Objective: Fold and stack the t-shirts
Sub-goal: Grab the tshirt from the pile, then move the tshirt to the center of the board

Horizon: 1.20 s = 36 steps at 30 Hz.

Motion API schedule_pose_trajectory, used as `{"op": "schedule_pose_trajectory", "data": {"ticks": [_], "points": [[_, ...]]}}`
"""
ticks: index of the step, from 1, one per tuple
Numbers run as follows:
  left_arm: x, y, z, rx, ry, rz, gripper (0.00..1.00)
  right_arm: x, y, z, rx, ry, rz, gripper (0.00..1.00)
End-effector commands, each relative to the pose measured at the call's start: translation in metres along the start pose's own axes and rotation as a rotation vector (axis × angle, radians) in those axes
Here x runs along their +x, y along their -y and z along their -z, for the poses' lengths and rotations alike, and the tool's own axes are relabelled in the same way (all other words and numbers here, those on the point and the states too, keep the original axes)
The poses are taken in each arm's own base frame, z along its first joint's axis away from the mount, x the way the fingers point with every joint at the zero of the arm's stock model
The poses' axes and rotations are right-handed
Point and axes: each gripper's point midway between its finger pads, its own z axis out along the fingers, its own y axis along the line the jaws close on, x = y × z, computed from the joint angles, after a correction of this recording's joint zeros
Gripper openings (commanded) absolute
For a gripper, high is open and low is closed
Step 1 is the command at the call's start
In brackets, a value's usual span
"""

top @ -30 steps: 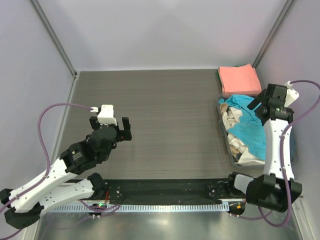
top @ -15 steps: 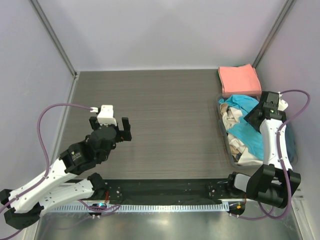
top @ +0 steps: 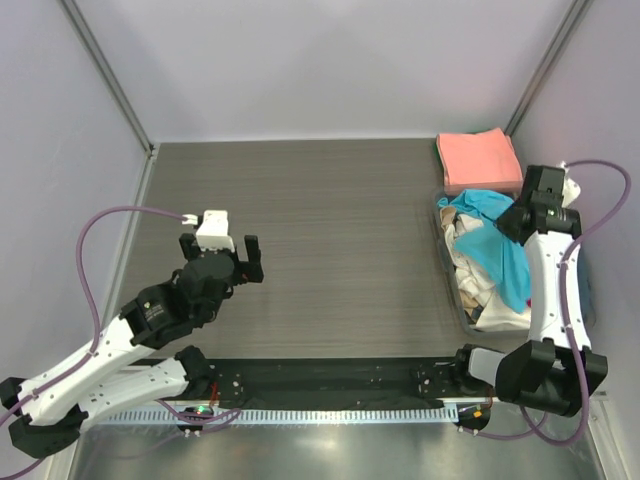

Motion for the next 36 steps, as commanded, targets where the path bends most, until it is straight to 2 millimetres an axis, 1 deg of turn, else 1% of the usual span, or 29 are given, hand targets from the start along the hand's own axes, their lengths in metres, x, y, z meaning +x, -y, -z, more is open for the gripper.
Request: {"op": "schedule_pose_trajectory", "data": {"ticks": [1, 2, 3, 4, 5, 6, 7, 8, 9, 10, 11, 13, 16, 17, 18, 19, 20, 21, 22, 23, 24, 25, 26, 27, 28, 29, 33, 34, 36], "points": [[-0.012, -0.003, 0.004, -0.010, 0.020, 0.009, 1.00, -0.049, -0.079, 0.078, -0.308, 0.149, -0.007, 0.01], [-0.014, -0.006, 0.005, -0.023, 0.022, 0.011, 1.00, -0.067, -0.105, 0.113, -0.417, 0.202, -0.002, 0.01], [-0.014, -0.008, 0.005, -0.035, 0.022, 0.010, 1.00, -0.063, -0.134, 0.127, -0.505, 0.178, 0.029, 0.01], [-0.014, -0.011, 0.006, -0.047, 0.019, 0.005, 1.00, -0.050, -0.171, 0.156, -0.638, 0.152, 0.091, 0.01], [-0.016, -0.016, 0.007, -0.073, 0.029, 0.008, 1.00, -0.059, -0.202, 0.201, -0.788, 0.167, 0.098, 0.01], [-0.016, -0.018, 0.007, -0.082, 0.031, 0.017, 1.00, -0.056, -0.224, 0.228, -0.888, 0.153, 0.127, 0.01], [-0.017, -0.022, 0.009, -0.093, 0.036, 0.020, 1.00, -0.022, -0.267, 0.249, -1.011, 0.050, 0.226, 0.01], [-0.018, -0.025, 0.009, -0.107, 0.043, 0.025, 1.00, -0.040, -0.282, 0.311, -1.162, 0.128, 0.250, 0.01], [-0.019, -0.028, 0.011, -0.112, 0.054, 0.038, 1.00, -0.036, -0.295, 0.338, -1.246, 0.131, 0.280, 0.01], [-0.020, -0.031, 0.013, -0.121, 0.059, 0.044, 1.00, -0.023, -0.319, 0.349, -1.311, 0.092, 0.320, 0.01], [-0.022, -0.036, 0.014, -0.137, 0.071, 0.052, 1.00, -0.033, -0.318, 0.393, -1.425, 0.129, 0.307, 0.01], [-0.025, -0.043, 0.019, -0.151, 0.094, 0.076, 1.00, -0.038, -0.326, 0.406, -1.476, 0.139, 0.289, 0.01], [-0.028, -0.052, 0.024, -0.171, 0.125, 0.104, 1.00, -0.036, -0.326, 0.374, -1.364, 0.162, 0.291, 0.01], [-0.030, -0.057, 0.028, -0.170, 0.139, 0.123, 1.00, -0.023, -0.320, 0.342, -1.267, 0.141, 0.299, 0.01], [-0.031, -0.059, 0.029, -0.174, 0.148, 0.133, 1.00, -0.014, -0.318, 0.322, -1.217, 0.128, 0.312, 0.01], [-0.032, -0.062, 0.031, -0.179, 0.159, 0.146, 1.00, -0.007, -0.315, 0.306, -1.185, 0.130, 0.328, 0.13], [-0.032, -0.066, 0.034, -0.180, 0.171, 0.161, 1.00, 0.016, -0.304, 0.258, -1.056, 0.084, 0.347, 0.41], [-0.033, -0.068, 0.035, -0.180, 0.177, 0.169, 1.00, 0.021, -0.293, 0.230, -0.979, 0.062, 0.336, 0.66], [-0.033, -0.069, 0.036, -0.181, 0.183, 0.175, 1.00, 0.030, -0.280, 0.206, -0.912, 0.028, 0.320, 0.79], [-0.033, -0.071, 0.038, -0.179, 0.189, 0.181, 1.00, 0.061, -0.255, 0.149, -0.763, -0.049, 0.328, 0.84], [-0.033, -0.071, 0.038, -0.178, 0.191, 0.184, 1.00, 0.046, -0.224, 0.124, -0.670, -0.029, 0.252, 0.86], [-0.032, -0.071, 0.037, -0.178, 0.188, 0.180, 1.00, 0.050, -0.204, 0.101, -0.608, -0.057, 0.189, 0.87], [-0.032, -0.070, 0.037, -0.176, 0.186, 0.179, 1.00, 0.074, -0.169, 0.062, -0.502, -0.120, 0.167, 0.87], [-0.031, -0.069, 0.036, -0.177, 0.179, 0.170, 1.00, 0.061, -0.148, 0.051, -0.472, -0.087, 0.102, 0.87], [-0.030, -0.067, 0.035, -0.173, 0.172, 0.164, 1.00, 0.071, -0.132, 0.040, -0.438, -0.096, 0.115, 0.87], [-0.029, -0.065, 0.034, -0.170, 0.164, 0.158, 1.00, 0.070, -0.129, 0.042, -0.440, -0.085, 0.128, 0.86], [-0.030, -0.056, 0.029, -0.165, 0.126, 0.102, 1.00, 0.086, -0.161, 0.080, -0.605, -0.106, 0.227, 0.84], [-0.036, -0.052, 0.028, -0.163, 0.121, 0.090, 1.00, 0.097, -0.180, 0.099, -0.635, -0.070, 0.297, 0.83], [-0.038, -0.055, 0.027, -0.197, 0.118, 0.063, 1.00, 0.122, -0.205, 0.120, -0.691, -0.082, 0.373, 0.84]]}}
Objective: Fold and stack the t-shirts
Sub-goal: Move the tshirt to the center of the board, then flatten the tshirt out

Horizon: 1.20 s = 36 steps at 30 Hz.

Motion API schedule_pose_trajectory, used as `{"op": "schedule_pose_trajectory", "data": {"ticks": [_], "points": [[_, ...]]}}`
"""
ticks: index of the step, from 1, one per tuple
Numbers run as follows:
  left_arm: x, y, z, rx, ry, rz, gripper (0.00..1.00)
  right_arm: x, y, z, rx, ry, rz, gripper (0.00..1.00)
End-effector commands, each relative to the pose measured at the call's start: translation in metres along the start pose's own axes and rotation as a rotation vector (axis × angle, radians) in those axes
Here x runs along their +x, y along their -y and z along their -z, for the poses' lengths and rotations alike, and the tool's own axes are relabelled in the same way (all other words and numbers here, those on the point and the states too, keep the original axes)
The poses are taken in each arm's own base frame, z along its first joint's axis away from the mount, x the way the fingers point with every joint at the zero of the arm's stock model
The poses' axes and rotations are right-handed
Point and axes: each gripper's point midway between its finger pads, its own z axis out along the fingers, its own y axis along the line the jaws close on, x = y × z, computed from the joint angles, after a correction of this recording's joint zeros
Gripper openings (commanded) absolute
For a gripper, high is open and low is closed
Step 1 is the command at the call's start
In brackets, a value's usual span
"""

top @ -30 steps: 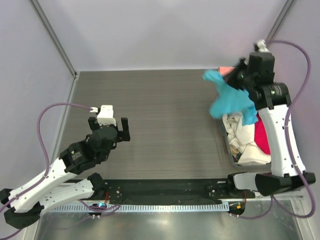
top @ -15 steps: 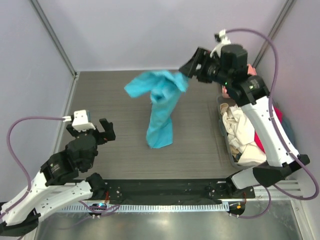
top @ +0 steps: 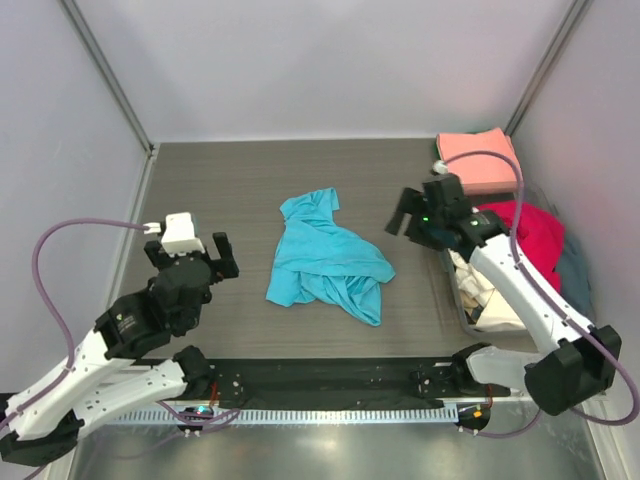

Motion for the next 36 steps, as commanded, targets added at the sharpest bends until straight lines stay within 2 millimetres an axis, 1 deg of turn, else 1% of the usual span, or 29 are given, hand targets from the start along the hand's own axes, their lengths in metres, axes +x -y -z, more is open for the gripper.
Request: {"op": "schedule_pose_trajectory", "data": {"ticks": [1, 2, 4, 5, 6, 7, 8, 9, 10, 11, 12, 13, 14, 15, 16, 17, 18, 19, 22, 29, 32, 36], "points": [[-0.017, -0.004, -0.001, -0.054, 0.024, -0.007, 1.00, -0.012, -0.094, 0.018, -0.181, 0.109, 0.137, 0.84], [-0.016, -0.006, -0.002, -0.074, 0.027, -0.018, 1.00, 0.017, -0.121, 0.018, -0.226, 0.063, 0.207, 0.84], [-0.015, -0.012, -0.003, -0.109, 0.031, -0.038, 1.00, 0.035, -0.160, 0.011, -0.277, 0.047, 0.270, 0.83], [-0.015, -0.014, -0.002, -0.119, 0.034, -0.036, 1.00, 0.065, -0.176, -0.009, -0.260, -0.007, 0.340, 0.83], [-0.015, -0.020, -0.001, -0.141, 0.041, -0.041, 1.00, 0.078, -0.186, -0.019, -0.256, -0.031, 0.391, 0.82], [-0.016, -0.024, 0.000, -0.153, 0.048, -0.021, 1.00, 0.080, -0.207, -0.020, -0.279, -0.029, 0.414, 0.81], [-0.015, -0.030, 0.002, -0.168, 0.056, -0.016, 1.00, 0.106, -0.214, -0.045, -0.247, -0.083, 0.473, 0.79], [-0.016, -0.036, 0.003, -0.187, 0.069, -0.005, 1.00, 0.114, -0.220, -0.053, -0.244, -0.099, 0.515, 0.76], [-0.015, -0.041, 0.006, -0.188, 0.080, 0.013, 1.00, 0.130, -0.235, -0.066, -0.243, -0.134, 0.558, 0.74], [-0.015, -0.044, 0.007, -0.189, 0.086, 0.027, 1.00, 0.131, -0.243, -0.074, -0.245, -0.132, 0.568, 0.73], [-0.015, -0.045, 0.008, -0.186, 0.091, 0.040, 1.00, 0.139, -0.247, -0.077, -0.234, -0.146, 0.599, 0.73], [-0.015, -0.046, 0.009, -0.180, 0.096, 0.055, 1.00, 0.137, -0.264, -0.076, -0.258, -0.130, 0.621, 0.72], [-0.016, -0.048, 0.011, -0.177, 0.101, 0.064, 1.00, 0.141, -0.269, -0.081, -0.256, -0.137, 0.635, 0.71], [-0.016, -0.050, 0.011, -0.177, 0.108, 0.071, 1.00, 0.153, -0.264, -0.097, -0.219, -0.167, 0.663, 0.70], [-0.017, -0.051, 0.012, -0.179, 0.113, 0.075, 1.00, 0.151, -0.278, -0.095, -0.240, -0.153, 0.669, 0.69], [-0.017, -0.051, 0.012, -0.179, 0.113, 0.075, 1.00, 0.153, -0.280, -0.100, -0.233, -0.154, 0.679, 0.68], [-0.017, -0.050, 0.011, -0.180, 0.112, 0.072, 1.00, 0.162, -0.274, -0.114, -0.198, -0.179, 0.701, 0.68], [-0.018, -0.050, 0.011, -0.180, 0.111, 0.071, 1.00, 0.160, -0.282, -0.113, -0.208, -0.168, 0.700, 0.67], [-0.016, -0.048, 0.010, -0.187, 0.102, 0.053, 1.00, 0.164, -0.280, -0.125, -0.172, -0.175, 0.723, 0.64], [-0.017, -0.048, 0.011, -0.176, 0.107, 0.062, 1.00, 0.169, -0.271, -0.140, -0.119, -0.181, 0.751, 0.56], [-0.018, -0.049, 0.012, -0.172, 0.110, 0.068, 1.00, 0.174, -0.265, -0.143, -0.103, -0.193, 0.758, 0.55], [-0.018, -0.048, 0.011, -0.169, 0.109, 0.068, 1.00, 0.178, -0.265, -0.146, -0.103, -0.204, 0.763, 0.54]]}}
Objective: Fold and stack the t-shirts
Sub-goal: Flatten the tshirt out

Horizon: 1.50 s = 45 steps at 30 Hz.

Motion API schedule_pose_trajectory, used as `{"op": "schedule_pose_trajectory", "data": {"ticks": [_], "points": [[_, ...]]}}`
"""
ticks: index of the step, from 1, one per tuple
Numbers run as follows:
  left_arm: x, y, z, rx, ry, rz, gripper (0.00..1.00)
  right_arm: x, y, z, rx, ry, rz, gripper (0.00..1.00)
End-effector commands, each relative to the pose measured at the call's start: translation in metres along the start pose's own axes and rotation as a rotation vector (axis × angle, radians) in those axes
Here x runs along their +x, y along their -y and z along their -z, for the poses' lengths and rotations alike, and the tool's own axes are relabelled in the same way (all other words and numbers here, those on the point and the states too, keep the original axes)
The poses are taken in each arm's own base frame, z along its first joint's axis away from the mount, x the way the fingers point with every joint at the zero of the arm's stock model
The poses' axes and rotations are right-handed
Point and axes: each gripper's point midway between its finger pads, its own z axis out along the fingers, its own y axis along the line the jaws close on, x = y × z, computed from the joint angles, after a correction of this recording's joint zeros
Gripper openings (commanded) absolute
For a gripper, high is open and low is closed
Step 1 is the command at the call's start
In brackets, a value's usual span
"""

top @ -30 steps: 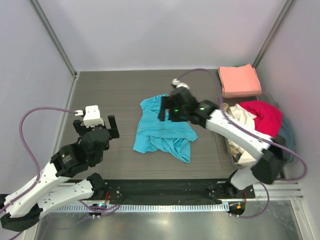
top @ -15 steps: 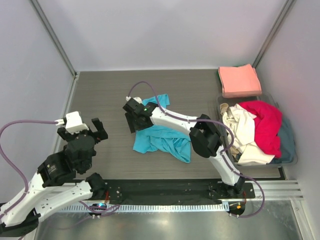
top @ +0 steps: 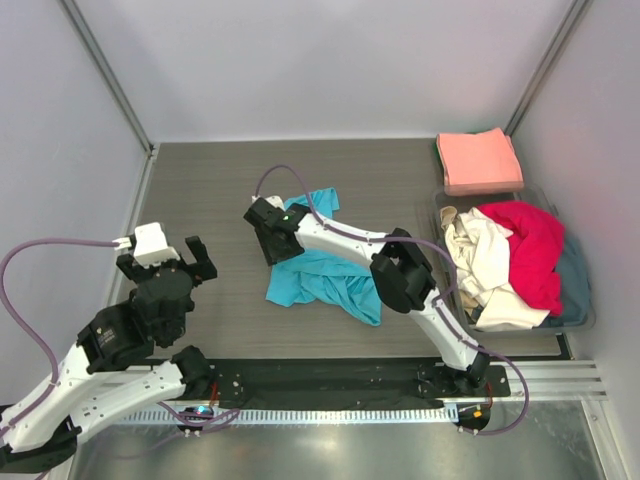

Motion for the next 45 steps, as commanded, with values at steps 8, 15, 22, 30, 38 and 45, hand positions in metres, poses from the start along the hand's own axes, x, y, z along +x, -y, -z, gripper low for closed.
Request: {"op": "schedule_pose_trajectory", "data": {"ticks": [8, 15, 22, 30, 38, 45], "points": [[-0.006, -0.005, 0.000, -0.029, 0.029, 0.039, 1.00, -0.007, -0.010, 0.004, -0.005, 0.024, 0.011, 0.47], [-0.006, -0.005, -0.001, -0.032, 0.030, 0.035, 1.00, -0.006, -0.011, 0.005, -0.001, 0.023, 0.014, 0.09], [-0.006, -0.005, -0.002, -0.038, 0.029, 0.023, 1.00, -0.019, 0.018, 0.045, 0.108, 0.072, 0.038, 0.01], [-0.003, -0.002, -0.003, -0.037, 0.021, 0.017, 1.00, -0.002, 0.130, 0.181, 0.391, 0.220, 0.011, 0.01], [0.001, 0.045, -0.015, 0.030, -0.036, -0.026, 1.00, 0.063, 0.226, 0.274, 0.521, 0.337, -0.186, 0.01], [0.015, 0.133, -0.049, 0.163, -0.136, -0.069, 1.00, 0.116, 0.268, 0.286, 0.610, 0.371, -0.301, 0.01]]}}
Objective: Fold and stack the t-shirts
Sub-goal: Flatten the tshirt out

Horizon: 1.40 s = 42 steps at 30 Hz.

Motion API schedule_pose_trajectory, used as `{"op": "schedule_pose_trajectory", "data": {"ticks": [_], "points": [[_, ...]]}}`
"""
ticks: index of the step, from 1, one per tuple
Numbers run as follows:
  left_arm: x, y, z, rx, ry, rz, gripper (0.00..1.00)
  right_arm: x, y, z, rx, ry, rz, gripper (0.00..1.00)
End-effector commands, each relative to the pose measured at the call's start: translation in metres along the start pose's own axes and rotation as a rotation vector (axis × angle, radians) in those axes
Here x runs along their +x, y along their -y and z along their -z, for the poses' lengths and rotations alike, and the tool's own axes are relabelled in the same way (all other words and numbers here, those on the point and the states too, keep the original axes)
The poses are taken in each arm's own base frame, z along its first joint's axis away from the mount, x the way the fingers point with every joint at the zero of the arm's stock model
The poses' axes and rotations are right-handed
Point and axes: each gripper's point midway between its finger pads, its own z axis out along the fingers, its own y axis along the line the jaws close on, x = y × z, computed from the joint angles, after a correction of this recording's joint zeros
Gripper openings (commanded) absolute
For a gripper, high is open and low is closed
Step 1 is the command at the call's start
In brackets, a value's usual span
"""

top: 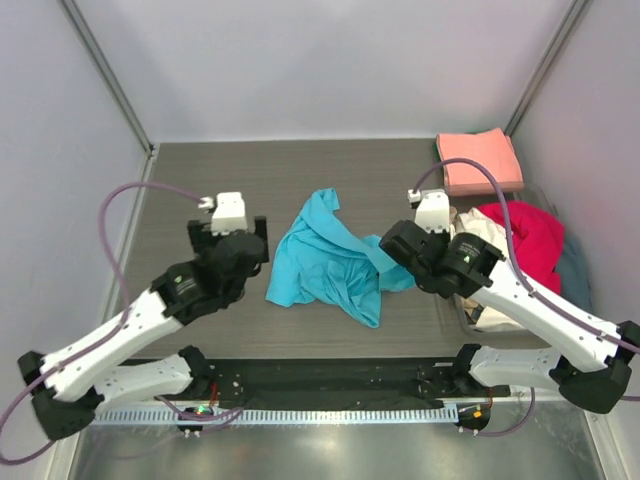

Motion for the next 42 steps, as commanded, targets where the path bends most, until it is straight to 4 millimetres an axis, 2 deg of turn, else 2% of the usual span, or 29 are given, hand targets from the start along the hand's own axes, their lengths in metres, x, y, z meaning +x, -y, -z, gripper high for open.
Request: {"op": "schedule_pose_trajectory", "data": {"ticks": [1, 2, 3, 4, 5, 6, 7, 8, 9, 10, 13, 14, 15, 16, 17, 18, 19, 20, 21, 22, 23, 24, 27, 29, 33, 39, 41, 42], "points": [[-0.019, 0.052, -0.022, 0.138, -0.025, 0.099, 1.00, 0.014, 0.029, -0.006, 0.120, 0.025, -0.059, 0.01], [-0.004, 0.058, -0.046, 0.107, -0.087, 0.088, 1.00, 0.016, 0.036, -0.007, 0.138, 0.032, -0.068, 0.01], [0.001, 0.064, -0.057, 0.119, -0.121, 0.104, 1.00, 0.016, 0.046, -0.005, 0.160, 0.036, -0.107, 0.01], [0.004, 0.081, -0.065, 0.179, -0.165, 0.128, 1.00, 0.014, 0.052, -0.003, 0.174, 0.044, -0.139, 0.01], [0.006, 0.082, -0.077, 0.169, -0.185, 0.150, 0.99, 0.013, 0.062, 0.000, 0.199, 0.046, -0.157, 0.01], [0.017, 0.093, -0.090, 0.172, -0.218, 0.136, 0.99, 0.002, 0.077, 0.007, 0.231, 0.092, -0.220, 0.01], [0.015, 0.100, -0.099, 0.182, -0.215, 0.150, 0.99, 0.000, 0.088, 0.008, 0.258, 0.096, -0.257, 0.01], [0.016, 0.105, -0.107, 0.205, -0.233, 0.169, 0.98, -0.004, 0.091, 0.011, 0.254, 0.109, -0.271, 0.01], [0.028, 0.115, -0.124, 0.213, -0.272, 0.172, 0.98, -0.010, 0.098, 0.015, 0.261, 0.130, -0.301, 0.01], [0.025, 0.121, -0.134, 0.232, -0.277, 0.205, 0.96, -0.011, 0.106, 0.017, 0.273, 0.139, -0.324, 0.01], [0.039, 0.140, -0.176, 0.279, -0.379, 0.282, 0.92, -0.013, 0.121, 0.019, 0.320, 0.161, -0.344, 0.01], [0.046, 0.147, -0.194, 0.294, -0.418, 0.308, 0.92, -0.013, 0.119, 0.016, 0.317, 0.157, -0.329, 0.01], [0.032, 0.151, -0.196, 0.324, -0.399, 0.333, 0.91, -0.012, 0.117, 0.014, 0.313, 0.148, -0.325, 0.01], [0.050, 0.160, -0.211, 0.325, -0.438, 0.327, 0.90, -0.010, 0.114, 0.011, 0.310, 0.129, -0.316, 0.01], [0.053, 0.166, -0.218, 0.331, -0.446, 0.327, 0.90, -0.009, 0.112, 0.006, 0.321, 0.115, -0.310, 0.01], [0.044, 0.178, -0.224, 0.367, -0.439, 0.340, 0.90, -0.006, 0.114, 0.003, 0.338, 0.103, -0.296, 0.01], [0.063, 0.187, -0.235, 0.365, -0.479, 0.337, 0.89, -0.004, 0.115, 0.000, 0.346, 0.094, -0.287, 0.01], [0.067, 0.193, -0.241, 0.377, -0.494, 0.343, 0.89, -0.006, 0.113, -0.004, 0.336, 0.092, -0.305, 0.01], [0.056, 0.203, -0.248, 0.401, -0.479, 0.361, 0.89, -0.004, 0.110, -0.008, 0.326, 0.083, -0.299, 0.01], [0.055, 0.216, -0.249, 0.454, -0.493, 0.378, 0.88, -0.003, 0.109, -0.010, 0.310, 0.070, -0.274, 0.01], [0.073, 0.225, -0.258, 0.464, -0.532, 0.376, 0.87, -0.007, 0.100, -0.014, 0.265, 0.071, -0.294, 0.01], [0.061, 0.236, -0.262, 0.505, -0.513, 0.389, 0.86, -0.007, 0.099, -0.016, 0.259, 0.063, -0.295, 0.01], [0.070, 0.267, -0.269, 0.610, -0.551, 0.392, 0.84, -0.006, 0.089, -0.024, 0.231, 0.044, -0.275, 0.01], [0.076, 0.280, -0.265, 0.649, -0.565, 0.377, 0.84, -0.005, 0.088, -0.028, 0.236, 0.039, -0.266, 0.01], [0.103, 0.295, -0.257, 0.683, -0.633, 0.379, 0.81, 0.000, 0.087, -0.035, 0.239, 0.025, -0.253, 0.01], [0.124, 0.322, -0.238, 0.774, -0.673, 0.364, 0.72, 0.005, 0.082, -0.044, 0.226, 0.002, -0.248, 0.01], [0.125, 0.324, -0.234, 0.786, -0.675, 0.369, 0.59, 0.005, 0.081, -0.046, 0.221, 0.001, -0.254, 0.01], [0.126, 0.324, -0.233, 0.784, -0.677, 0.377, 0.42, 0.009, 0.080, -0.048, 0.220, -0.006, -0.247, 0.01]]}}
